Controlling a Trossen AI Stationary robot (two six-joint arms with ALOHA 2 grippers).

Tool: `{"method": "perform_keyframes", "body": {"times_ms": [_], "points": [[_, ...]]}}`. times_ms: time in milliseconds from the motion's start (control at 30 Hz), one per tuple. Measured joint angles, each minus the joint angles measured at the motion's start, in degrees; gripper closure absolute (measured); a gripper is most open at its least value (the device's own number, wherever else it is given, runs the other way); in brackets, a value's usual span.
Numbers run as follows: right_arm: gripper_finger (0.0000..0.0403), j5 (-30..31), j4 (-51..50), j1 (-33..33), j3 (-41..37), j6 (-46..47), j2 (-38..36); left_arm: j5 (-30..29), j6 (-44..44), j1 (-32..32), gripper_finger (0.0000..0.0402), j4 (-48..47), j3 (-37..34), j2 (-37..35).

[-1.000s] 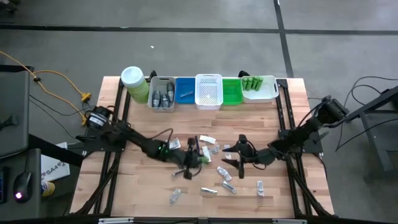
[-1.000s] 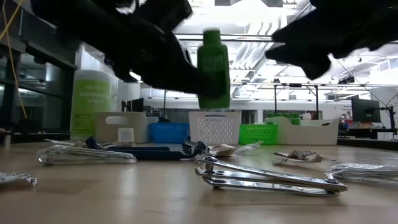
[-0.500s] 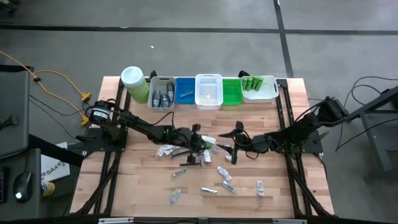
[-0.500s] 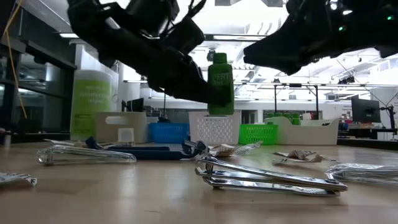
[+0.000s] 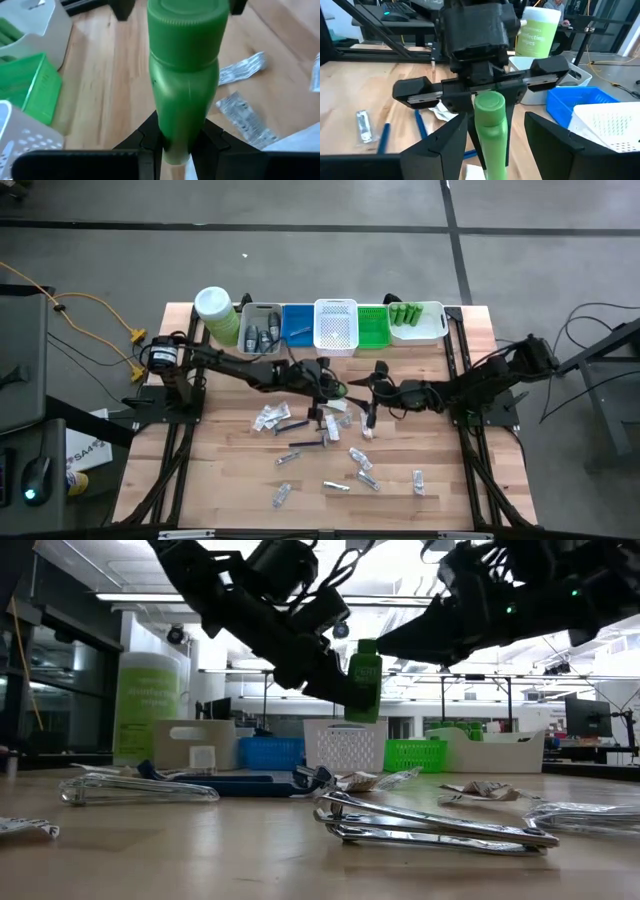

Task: Pick & Place Travel size toiletries
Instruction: Put the green shampoo into the right white bin

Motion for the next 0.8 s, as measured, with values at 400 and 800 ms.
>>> {"method": "perform_keyframes", "body": {"times_ms": [400, 800], "points": [[0.0210, -8.7, -0.8, -6.9, 0.0, -0.3, 0.0, 1.2, 2.2, 1.7, 0.0335, 1.2, 0.1, 0.0], [0.0210, -15.3, -0.1, -8.6, 3.6, -4.0, 4.6, 1.5, 3.6, 1.5, 0.0335, 2.6, 0.2, 0.0]]}}
